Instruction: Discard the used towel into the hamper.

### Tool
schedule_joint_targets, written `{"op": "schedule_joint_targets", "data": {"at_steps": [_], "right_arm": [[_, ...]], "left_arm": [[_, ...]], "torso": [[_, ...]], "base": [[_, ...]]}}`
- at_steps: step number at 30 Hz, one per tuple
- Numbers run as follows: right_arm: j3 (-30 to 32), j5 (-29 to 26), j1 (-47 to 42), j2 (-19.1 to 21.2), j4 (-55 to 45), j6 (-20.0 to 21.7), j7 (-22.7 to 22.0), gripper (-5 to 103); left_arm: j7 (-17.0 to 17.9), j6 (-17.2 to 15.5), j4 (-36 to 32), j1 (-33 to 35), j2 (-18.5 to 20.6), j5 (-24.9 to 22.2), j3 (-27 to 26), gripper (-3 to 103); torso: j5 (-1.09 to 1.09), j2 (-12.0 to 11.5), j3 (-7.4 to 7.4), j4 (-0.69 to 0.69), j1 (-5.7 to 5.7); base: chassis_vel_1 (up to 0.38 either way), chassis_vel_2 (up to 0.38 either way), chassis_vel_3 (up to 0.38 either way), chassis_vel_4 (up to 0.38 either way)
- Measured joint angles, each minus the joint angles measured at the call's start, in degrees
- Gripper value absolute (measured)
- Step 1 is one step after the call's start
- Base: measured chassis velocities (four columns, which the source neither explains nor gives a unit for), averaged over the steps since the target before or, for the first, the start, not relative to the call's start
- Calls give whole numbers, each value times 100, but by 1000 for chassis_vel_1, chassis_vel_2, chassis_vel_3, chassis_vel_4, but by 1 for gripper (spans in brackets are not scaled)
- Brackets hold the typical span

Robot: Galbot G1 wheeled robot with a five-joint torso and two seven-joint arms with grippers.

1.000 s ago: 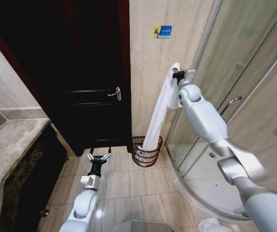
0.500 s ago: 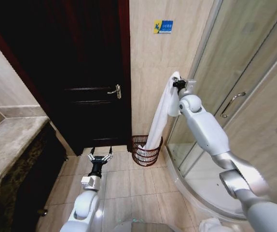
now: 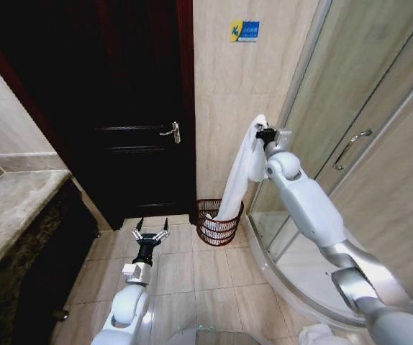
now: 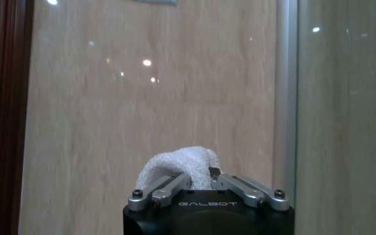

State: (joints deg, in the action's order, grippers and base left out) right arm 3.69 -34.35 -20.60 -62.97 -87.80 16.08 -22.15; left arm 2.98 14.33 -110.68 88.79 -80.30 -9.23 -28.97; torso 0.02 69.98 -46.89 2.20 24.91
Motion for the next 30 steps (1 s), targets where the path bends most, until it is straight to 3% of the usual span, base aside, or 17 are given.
{"op": "schedule_joint_targets", "data": {"at_steps": [16, 30], "right_arm": [[273, 215, -1020, 200, -689, -5, 315, 6], [254, 261, -1230, 194, -939, -21, 312, 6]], "left_arm": [[-43, 44, -12, 103, -100, 180, 67, 100], [-90, 86, 10, 101, -131, 242, 80, 100]], "torso": [[-1, -425, 227, 0, -199], [-2, -815, 441, 0, -374]], "base": [[0, 0, 0, 0], [0, 0, 0, 0]]}}
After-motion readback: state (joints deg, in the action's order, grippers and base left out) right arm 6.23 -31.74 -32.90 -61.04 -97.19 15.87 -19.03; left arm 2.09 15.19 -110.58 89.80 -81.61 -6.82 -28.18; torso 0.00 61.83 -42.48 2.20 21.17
